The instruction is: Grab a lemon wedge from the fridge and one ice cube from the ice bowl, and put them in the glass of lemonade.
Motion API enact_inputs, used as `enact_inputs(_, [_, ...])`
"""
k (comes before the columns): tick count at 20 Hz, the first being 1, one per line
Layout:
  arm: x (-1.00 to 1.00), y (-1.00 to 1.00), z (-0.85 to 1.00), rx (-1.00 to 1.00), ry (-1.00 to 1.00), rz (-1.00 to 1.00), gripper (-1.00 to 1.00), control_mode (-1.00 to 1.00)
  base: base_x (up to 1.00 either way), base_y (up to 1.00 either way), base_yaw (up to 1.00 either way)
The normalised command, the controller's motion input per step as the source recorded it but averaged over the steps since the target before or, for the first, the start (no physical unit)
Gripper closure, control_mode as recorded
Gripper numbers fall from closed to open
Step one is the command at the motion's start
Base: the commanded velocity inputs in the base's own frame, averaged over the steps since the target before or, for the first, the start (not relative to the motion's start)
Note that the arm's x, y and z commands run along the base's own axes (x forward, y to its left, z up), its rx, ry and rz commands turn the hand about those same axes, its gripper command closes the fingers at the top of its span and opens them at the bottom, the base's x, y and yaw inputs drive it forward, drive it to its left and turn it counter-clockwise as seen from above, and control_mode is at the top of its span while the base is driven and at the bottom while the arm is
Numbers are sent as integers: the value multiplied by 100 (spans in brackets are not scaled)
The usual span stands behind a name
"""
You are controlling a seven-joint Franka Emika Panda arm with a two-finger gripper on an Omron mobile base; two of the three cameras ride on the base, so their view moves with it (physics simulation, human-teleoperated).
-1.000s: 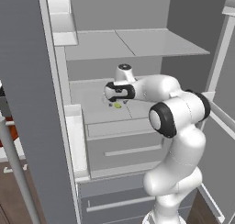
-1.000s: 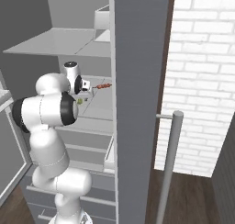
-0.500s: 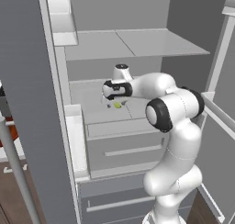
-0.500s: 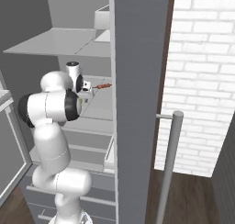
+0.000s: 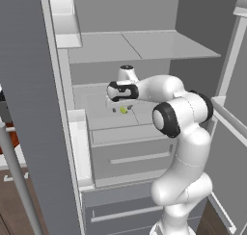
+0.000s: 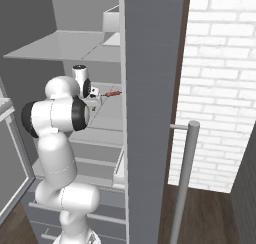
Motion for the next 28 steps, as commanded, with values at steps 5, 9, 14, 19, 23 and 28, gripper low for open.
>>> enact_inputs(5, [-11,0,-4,0,0,0,-100,-100,0,0,0])
enact_inputs(9, [-16,0,-10,0,0,0,-100,-100,0,0,0])
enact_inputs(14, [-9,0,-3,0,0,0,-100,-100,0,0,0])
enact_inputs(19, [0,0,-4,0,0,0,100,-100,0,0,0])
enact_inputs(23, [0,0,-1,0,0,0,100,-100,0,0,0])
enact_inputs(28, [0,0,-3,0,0,0,100,-100,0,0,0])
